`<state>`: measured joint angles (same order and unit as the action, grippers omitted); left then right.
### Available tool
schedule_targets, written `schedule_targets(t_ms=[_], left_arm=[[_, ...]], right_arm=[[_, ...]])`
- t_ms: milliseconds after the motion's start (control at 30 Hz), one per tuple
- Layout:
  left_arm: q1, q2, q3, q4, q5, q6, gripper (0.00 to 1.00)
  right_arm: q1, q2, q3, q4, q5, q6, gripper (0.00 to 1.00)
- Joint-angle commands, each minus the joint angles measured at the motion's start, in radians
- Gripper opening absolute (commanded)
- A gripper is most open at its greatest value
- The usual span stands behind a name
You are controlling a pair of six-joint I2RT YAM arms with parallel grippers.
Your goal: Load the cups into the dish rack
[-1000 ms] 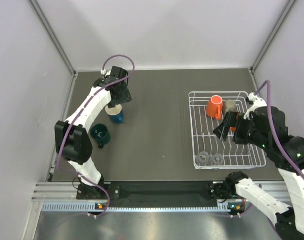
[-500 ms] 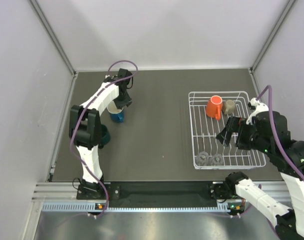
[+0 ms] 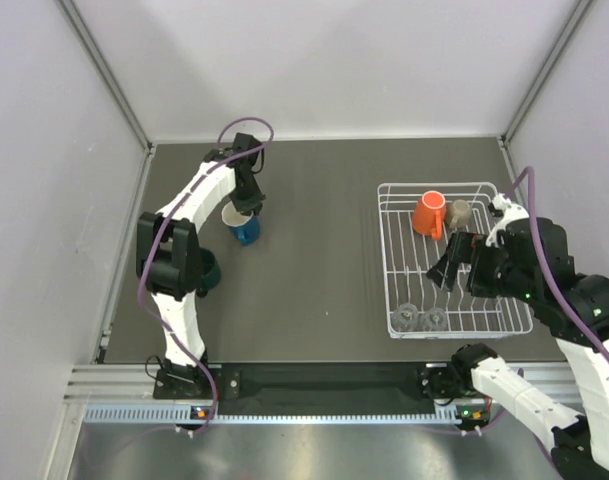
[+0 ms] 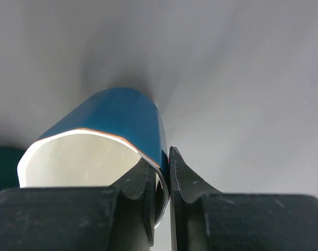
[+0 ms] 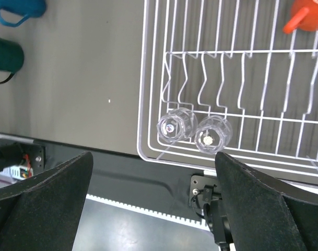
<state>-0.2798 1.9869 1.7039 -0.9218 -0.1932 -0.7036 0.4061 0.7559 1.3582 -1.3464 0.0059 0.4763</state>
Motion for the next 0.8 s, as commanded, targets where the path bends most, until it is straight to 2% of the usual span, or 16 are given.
schedule_targets(t_ms=[0, 33, 100, 167, 200, 267, 300, 367, 533, 633, 767], left_arm=[[0.004, -0.154, 0.042, 0.015, 0.174, 0.032, 0.00], [0.004, -0.180, 0.034, 0.035, 0.281, 0.030, 0.00], [0.004, -0.270, -0.015, 0.128, 0.383, 0.000, 0.00], [0.004, -0.369, -0.068, 0.228, 0.564, -0.039, 0.00], [0.002, -0.402, -0.120, 0.339, 0.619, -0.092, 0.00], [0.002, -0.489, -0.174, 0.452, 0.766, -0.161, 0.00], [0.001, -0.517, -0.229, 0.575, 0.811, -0.244, 0.00], [-0.001, -0.592, -0.280, 0.707, 0.915, -0.365, 0.00], [-0.016, -0.726, -0.388, 0.972, 0.972, -0.537, 0.00], [-0.024, -0.793, -0.447, 1.153, 0.989, -0.669, 0.00], [-0.053, -0.873, -0.495, 1.241, 0.933, -0.798, 0.00]], right_arm=[[0.008, 0.014, -0.024, 0.078, -0.069, 0.007, 1.00], [0.008, 0.023, -0.030, 0.102, -0.084, 0.005, 1.00], [0.008, 0.036, -0.044, 0.133, -0.136, 0.001, 1.00], [0.008, 0.059, -0.050, 0.177, -0.185, -0.002, 1.00], [0.008, 0.069, -0.051, 0.190, -0.204, -0.007, 1.00], [0.008, 0.098, -0.045, 0.226, -0.243, -0.011, 1.00], [0.007, 0.112, -0.042, 0.242, -0.262, -0.021, 1.00], [0.008, 0.146, -0.021, 0.265, -0.312, -0.027, 1.00], [0.008, 0.226, 0.044, 0.383, -0.452, -0.041, 1.00], [0.010, 0.263, 0.070, 0.493, -0.593, -0.019, 1.00], [0.008, 0.304, 0.082, 0.645, -0.728, 0.072, 1.00]])
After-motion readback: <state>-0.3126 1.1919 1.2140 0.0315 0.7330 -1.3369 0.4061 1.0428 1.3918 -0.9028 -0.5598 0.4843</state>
